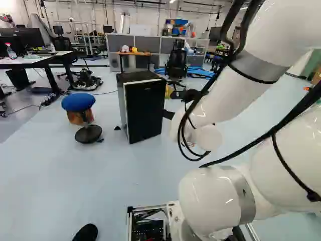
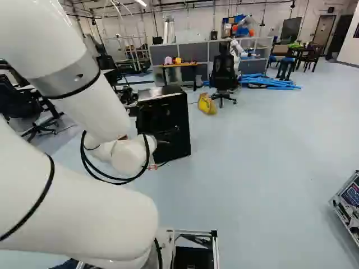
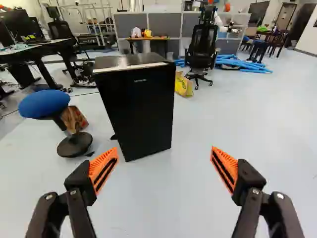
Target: Grab a drink from the fridge
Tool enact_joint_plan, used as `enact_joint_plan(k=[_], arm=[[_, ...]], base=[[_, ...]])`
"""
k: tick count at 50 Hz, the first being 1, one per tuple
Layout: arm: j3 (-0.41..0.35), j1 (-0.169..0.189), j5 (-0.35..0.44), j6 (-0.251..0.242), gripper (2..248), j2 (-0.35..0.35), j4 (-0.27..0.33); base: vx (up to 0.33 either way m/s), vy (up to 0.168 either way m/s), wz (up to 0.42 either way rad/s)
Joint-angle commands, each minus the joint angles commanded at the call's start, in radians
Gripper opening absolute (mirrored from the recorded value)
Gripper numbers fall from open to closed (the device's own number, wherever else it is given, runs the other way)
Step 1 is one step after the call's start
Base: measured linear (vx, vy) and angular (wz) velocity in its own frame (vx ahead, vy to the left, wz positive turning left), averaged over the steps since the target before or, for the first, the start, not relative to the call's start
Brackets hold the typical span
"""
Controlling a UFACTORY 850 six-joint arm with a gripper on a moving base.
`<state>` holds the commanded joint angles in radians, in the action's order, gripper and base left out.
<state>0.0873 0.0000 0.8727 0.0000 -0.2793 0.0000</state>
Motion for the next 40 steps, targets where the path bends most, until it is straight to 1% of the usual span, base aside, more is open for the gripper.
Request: enact_joint_plan(k=[27,40], arm=[[0.0,0.0,0.0,0.0,247,0.0,0.0],[0.0,0.0,0.0,0.0,247,0.0,0.0]], base=[[0.0,0.0,-0.001],[0.047,-0.001,0.001]])
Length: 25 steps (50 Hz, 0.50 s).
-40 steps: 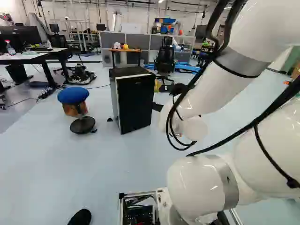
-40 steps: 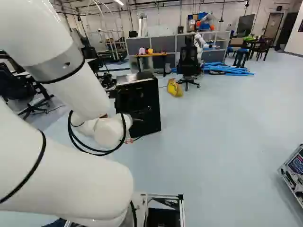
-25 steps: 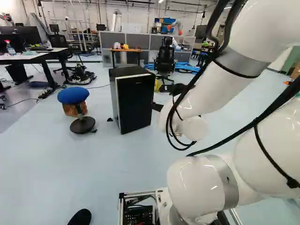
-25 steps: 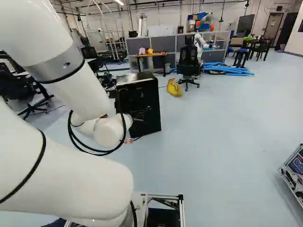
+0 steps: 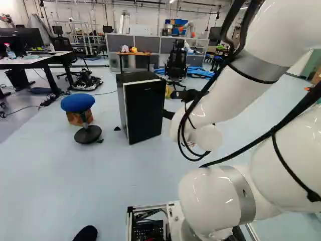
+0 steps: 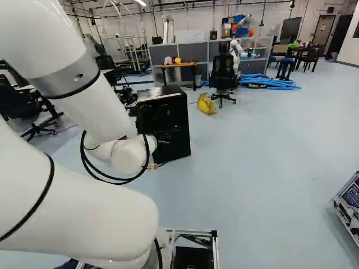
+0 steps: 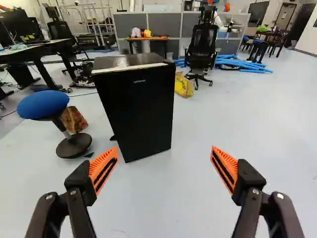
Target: Grab a drink from the fridge
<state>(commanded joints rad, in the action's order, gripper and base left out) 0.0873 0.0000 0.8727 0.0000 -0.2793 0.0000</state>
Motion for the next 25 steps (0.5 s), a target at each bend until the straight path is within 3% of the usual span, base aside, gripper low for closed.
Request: enact_joint_plan(k=[25], arm=[[0.0,0.0,0.0,0.0,247,0.0,0.0]], base=[[0.112,0.002,-0.002]])
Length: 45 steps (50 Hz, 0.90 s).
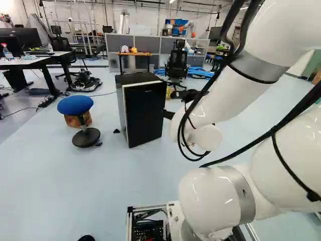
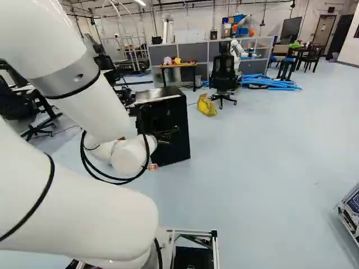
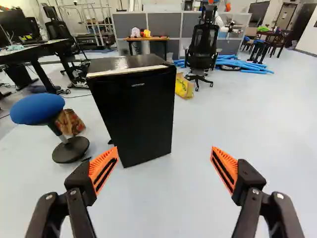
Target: Grab a drink from the fridge
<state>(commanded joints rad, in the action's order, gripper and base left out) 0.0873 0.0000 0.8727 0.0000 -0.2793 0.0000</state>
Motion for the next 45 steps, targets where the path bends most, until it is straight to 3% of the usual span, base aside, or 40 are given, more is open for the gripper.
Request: enact_joint_plan(k=[23,45], arm=[[0.0,0.0,0.0,0.0,247,0.0,0.0],[0.0,0.0,0.0,0.0,247,0.0,0.0]], base=[[0.142,0.004,-0.001],[0.139,0.032,0.139]])
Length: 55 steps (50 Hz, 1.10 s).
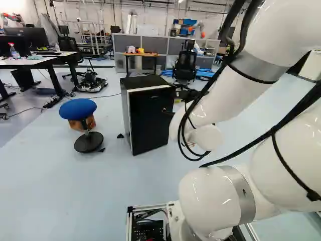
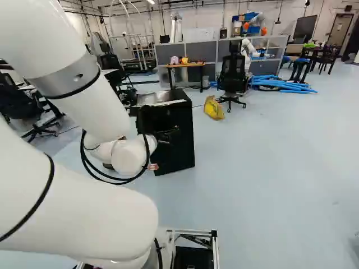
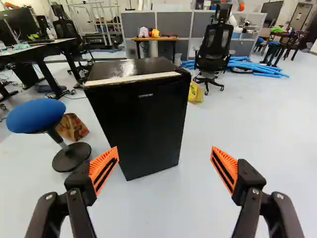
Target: Grab a drink from the fridge
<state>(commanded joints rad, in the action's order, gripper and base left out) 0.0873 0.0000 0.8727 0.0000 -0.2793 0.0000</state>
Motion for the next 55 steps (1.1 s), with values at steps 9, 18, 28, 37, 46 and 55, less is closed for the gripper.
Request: enact_joint_plan(k=[9,18,28,37,46,55], arm=[[0.0,0.0,0.0,0.0,247,0.0,0.0],[0.0,0.0,0.0,0.0,247,0.0,0.0],[0.0,0.0,0.0,0.0,247,0.0,0.0],[0.0,0.0,0.0,0.0,247,0.0,0.0],[0.0,0.0,0.0,0.0,247,0.0,0.0],[0.0,0.0,0.0,0.0,247,0.0,0.0]], base=[[0.145,0.034,0.151],[0.135,0.033,0.145],[0.102,0.035,0.153],[0.092,0.037,0.169],[0.084,0.035,0.17],[0.084,0.036,0.172]])
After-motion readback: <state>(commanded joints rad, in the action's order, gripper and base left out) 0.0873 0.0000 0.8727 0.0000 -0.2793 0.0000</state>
